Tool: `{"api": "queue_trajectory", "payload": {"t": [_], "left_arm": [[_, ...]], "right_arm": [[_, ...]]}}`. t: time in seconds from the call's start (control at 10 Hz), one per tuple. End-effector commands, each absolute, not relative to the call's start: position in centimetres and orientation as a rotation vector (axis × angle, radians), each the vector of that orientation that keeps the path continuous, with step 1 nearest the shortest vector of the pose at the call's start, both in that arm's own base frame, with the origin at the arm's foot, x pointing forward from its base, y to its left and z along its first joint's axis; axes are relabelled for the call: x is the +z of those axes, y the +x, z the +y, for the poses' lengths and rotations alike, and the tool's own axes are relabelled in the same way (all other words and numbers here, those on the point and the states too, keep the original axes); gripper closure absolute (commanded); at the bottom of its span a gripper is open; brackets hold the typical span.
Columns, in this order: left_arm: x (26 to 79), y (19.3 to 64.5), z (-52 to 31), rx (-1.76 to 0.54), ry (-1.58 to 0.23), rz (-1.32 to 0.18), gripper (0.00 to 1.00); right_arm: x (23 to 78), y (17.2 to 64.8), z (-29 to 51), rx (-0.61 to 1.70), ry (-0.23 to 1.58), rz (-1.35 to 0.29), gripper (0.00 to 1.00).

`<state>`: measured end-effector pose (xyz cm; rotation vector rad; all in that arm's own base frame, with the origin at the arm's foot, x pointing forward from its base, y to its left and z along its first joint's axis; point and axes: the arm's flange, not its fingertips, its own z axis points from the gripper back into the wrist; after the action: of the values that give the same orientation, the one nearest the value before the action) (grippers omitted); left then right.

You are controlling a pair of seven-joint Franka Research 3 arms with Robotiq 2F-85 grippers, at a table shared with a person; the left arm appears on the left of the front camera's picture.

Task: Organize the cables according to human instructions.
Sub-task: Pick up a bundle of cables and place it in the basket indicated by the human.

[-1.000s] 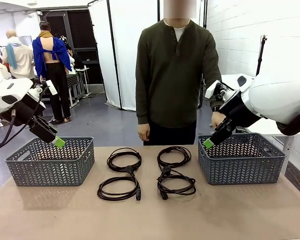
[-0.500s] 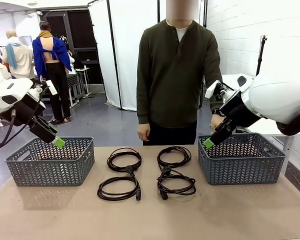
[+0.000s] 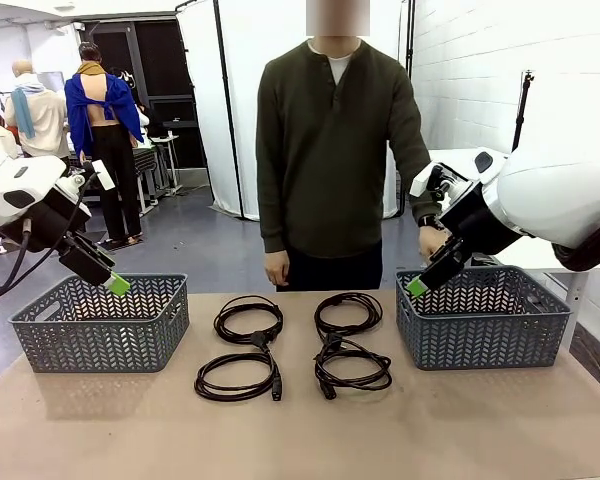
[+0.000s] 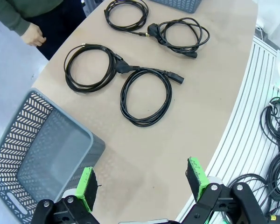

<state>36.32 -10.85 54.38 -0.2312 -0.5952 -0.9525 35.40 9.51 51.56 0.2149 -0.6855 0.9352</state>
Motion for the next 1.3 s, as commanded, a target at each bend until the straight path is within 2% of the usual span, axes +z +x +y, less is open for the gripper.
{"api": "queue_trajectory", "payload": {"t": [0.0, 0.5, 0.8, 1.2], "left_arm": [[54.3, 36.4, -10.7, -0.955, -0.234, -0.594, 0.0], [54.3, 36.4, -10.7, -0.955, -0.234, -0.594, 0.0], [54.3, 36.4, -10.7, -0.955, -0.234, -0.594, 0.0], [54.3, 36.4, -10.7, -0.955, -0.234, -0.594, 0.0]], "right_arm": [[52.5, 35.6, 11.4, 0.888, 0.203, -0.629, 0.0], [52.2, 37.7, 18.7, 0.769, 0.145, -0.46, 0.0], [48.4, 39.3, 22.1, 0.68, 0.059, -0.424, 0.0], [44.7, 40.7, 24.2, 0.64, 0.065, -0.362, 0.0]]}}
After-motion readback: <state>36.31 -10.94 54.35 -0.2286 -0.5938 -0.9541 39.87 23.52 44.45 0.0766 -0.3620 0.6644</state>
